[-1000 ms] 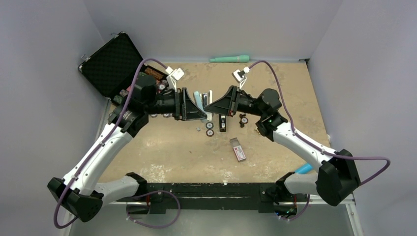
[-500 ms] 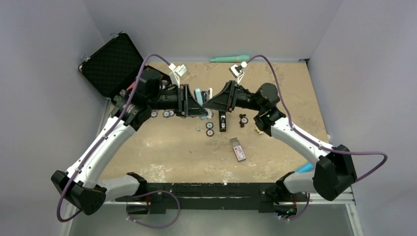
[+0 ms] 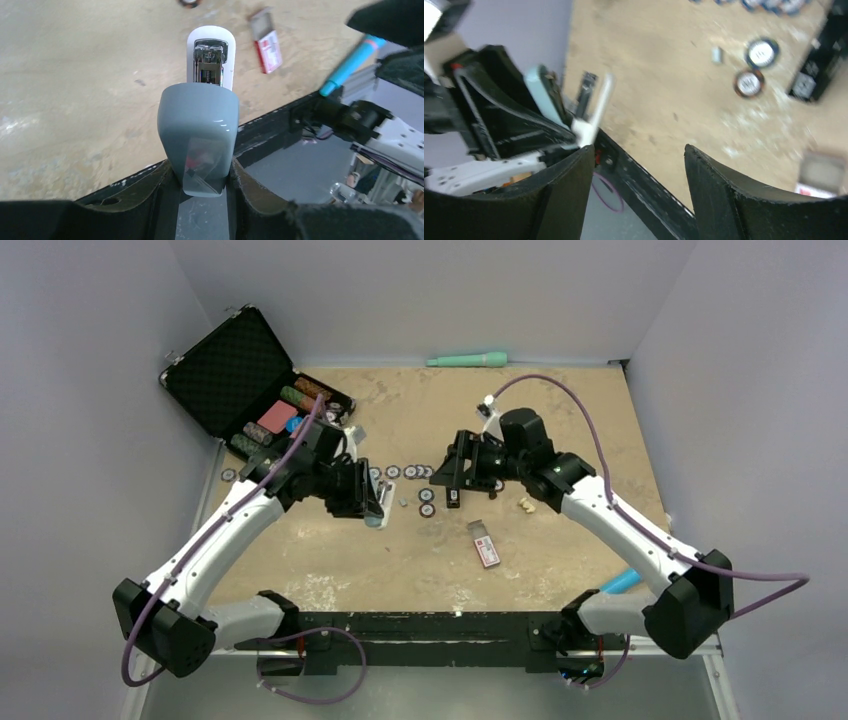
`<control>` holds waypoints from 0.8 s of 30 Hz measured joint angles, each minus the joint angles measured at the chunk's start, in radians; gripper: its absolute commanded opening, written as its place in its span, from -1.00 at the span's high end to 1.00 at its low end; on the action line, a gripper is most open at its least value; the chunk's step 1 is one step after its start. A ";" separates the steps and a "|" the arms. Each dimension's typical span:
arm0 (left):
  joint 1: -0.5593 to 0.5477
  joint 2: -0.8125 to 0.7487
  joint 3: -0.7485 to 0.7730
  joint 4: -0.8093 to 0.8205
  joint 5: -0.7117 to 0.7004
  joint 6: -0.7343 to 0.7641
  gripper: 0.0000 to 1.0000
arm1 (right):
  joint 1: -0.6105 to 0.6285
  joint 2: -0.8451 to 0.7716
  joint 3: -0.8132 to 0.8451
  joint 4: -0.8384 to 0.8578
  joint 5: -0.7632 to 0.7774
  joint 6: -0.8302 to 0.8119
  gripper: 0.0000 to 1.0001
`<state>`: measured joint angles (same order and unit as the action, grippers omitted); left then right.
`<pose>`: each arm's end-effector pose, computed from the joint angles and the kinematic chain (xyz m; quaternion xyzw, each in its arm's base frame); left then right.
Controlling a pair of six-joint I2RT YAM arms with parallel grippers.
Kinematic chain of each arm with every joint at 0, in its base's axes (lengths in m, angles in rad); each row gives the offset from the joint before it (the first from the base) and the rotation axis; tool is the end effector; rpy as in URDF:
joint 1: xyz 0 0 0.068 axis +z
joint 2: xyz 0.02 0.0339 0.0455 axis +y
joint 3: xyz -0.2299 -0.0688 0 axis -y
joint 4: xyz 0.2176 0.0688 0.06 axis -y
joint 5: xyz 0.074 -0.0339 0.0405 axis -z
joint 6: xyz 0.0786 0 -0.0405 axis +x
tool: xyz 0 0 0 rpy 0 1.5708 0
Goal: Unload the staples from the stapler
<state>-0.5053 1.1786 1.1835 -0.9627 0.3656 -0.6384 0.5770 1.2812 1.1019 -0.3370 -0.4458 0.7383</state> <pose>0.1914 -0.1380 0.2664 -0.0076 0.9391 -0.3063 0.1557 0.2373 0.1949 0.2825 -0.0430 0.8490 0.4511 0.2716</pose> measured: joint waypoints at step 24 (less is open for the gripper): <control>0.048 0.306 -0.254 0.009 -0.382 0.013 0.19 | 0.627 0.018 -0.148 -0.351 0.386 0.235 0.02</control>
<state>-0.4572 1.4841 0.9295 -0.9539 -0.0166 -0.6254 1.2041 1.2987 0.9539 -0.6884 -0.0593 0.9737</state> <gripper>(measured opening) 0.385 0.500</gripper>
